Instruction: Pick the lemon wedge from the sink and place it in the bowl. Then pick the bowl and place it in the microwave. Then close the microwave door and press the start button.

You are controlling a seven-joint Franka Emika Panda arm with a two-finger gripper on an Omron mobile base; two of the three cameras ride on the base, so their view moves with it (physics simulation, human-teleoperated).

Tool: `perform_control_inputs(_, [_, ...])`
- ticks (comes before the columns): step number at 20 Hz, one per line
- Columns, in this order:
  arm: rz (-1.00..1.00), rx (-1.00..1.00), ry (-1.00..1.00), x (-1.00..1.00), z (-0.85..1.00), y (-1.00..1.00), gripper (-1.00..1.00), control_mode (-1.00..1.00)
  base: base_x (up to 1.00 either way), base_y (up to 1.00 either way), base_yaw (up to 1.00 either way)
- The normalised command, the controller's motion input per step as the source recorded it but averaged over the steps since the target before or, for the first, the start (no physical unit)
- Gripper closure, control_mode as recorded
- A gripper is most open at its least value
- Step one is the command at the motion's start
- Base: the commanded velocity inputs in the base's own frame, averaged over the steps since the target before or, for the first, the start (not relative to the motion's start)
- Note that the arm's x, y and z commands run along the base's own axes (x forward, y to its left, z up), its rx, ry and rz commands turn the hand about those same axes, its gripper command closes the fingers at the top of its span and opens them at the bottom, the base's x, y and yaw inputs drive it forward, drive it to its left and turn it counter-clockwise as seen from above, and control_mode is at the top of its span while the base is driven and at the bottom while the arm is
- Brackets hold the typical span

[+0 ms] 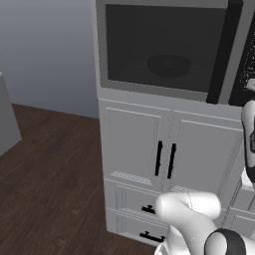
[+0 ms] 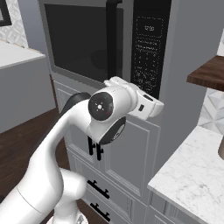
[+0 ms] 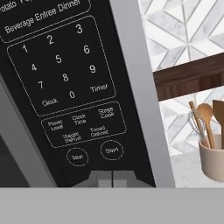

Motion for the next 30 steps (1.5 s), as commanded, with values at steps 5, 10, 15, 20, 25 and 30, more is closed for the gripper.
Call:
perform_control_inputs(5, [0.0, 0.0, 0.0, 0.1, 0.0, 0.0, 1.0, -1.0, 0.0, 0.0, 0.0])
perform_control_inputs(10, [0.0, 0.0, 0.0, 0.18, 0.0, 0.0, 1.0, -1.0, 0.0, 0.0, 0.0])
perform_control_inputs(15, [0.0, 0.0, 0.0, 0.2, -0.01, -0.01, 1.0, -1.0, 0.0, 0.0, 0.0])
perform_control_inputs(20, [0.0, 0.02, 0.0, 0.06, 0.0, -0.2, 1.0, -1.0, 0.0, 0.0, 0.0])
perform_control_inputs(25, [0.0, 0.01, 0.0, 0.13, -0.03, -0.09, 1.0, -1.0, 0.0, 0.0, 0.0])
perform_control_inputs(30, [-0.02, -0.04, 0.0, 0.23, -0.19, 0.16, 1.0, -1.0, 0.0, 0.0, 0.0])
